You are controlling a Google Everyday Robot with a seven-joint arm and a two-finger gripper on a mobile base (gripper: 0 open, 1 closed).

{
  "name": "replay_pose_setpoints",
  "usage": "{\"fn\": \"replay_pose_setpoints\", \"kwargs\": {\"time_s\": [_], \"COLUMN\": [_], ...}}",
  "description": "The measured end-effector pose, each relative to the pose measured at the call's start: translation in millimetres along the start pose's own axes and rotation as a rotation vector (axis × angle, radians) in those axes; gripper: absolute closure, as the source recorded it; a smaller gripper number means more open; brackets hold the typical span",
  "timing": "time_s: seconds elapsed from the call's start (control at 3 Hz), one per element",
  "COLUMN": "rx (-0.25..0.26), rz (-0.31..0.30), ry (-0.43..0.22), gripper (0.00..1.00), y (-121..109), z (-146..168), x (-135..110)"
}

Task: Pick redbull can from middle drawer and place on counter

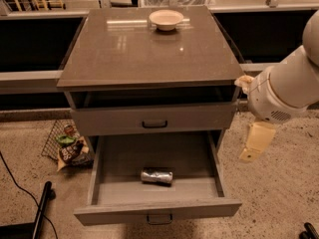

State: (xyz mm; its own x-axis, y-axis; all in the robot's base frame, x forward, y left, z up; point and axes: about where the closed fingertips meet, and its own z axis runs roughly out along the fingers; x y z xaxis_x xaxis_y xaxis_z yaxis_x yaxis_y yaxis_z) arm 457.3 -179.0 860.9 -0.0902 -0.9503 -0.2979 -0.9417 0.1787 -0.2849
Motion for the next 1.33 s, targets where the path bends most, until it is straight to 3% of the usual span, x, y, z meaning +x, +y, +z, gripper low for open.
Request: {"fn": "replay_pose_setpoints", "kwargs": {"time_s": [0.33, 0.67, 1.0, 1.33], "rx": [0.000, -0.037, -0.081, -0.085], "rz": [0.000, 0.006, 0.029, 0.061], "ry": [0.000, -0.014, -0.059, -0.095], "gripper": [0.00, 0.00, 0.00, 0.00], "y": [0.0, 4.1, 17.5, 29.1], "z": [0.1, 18.1, 66.8, 120.0], "x": [0.0, 2.5, 11.0, 17.7]}}
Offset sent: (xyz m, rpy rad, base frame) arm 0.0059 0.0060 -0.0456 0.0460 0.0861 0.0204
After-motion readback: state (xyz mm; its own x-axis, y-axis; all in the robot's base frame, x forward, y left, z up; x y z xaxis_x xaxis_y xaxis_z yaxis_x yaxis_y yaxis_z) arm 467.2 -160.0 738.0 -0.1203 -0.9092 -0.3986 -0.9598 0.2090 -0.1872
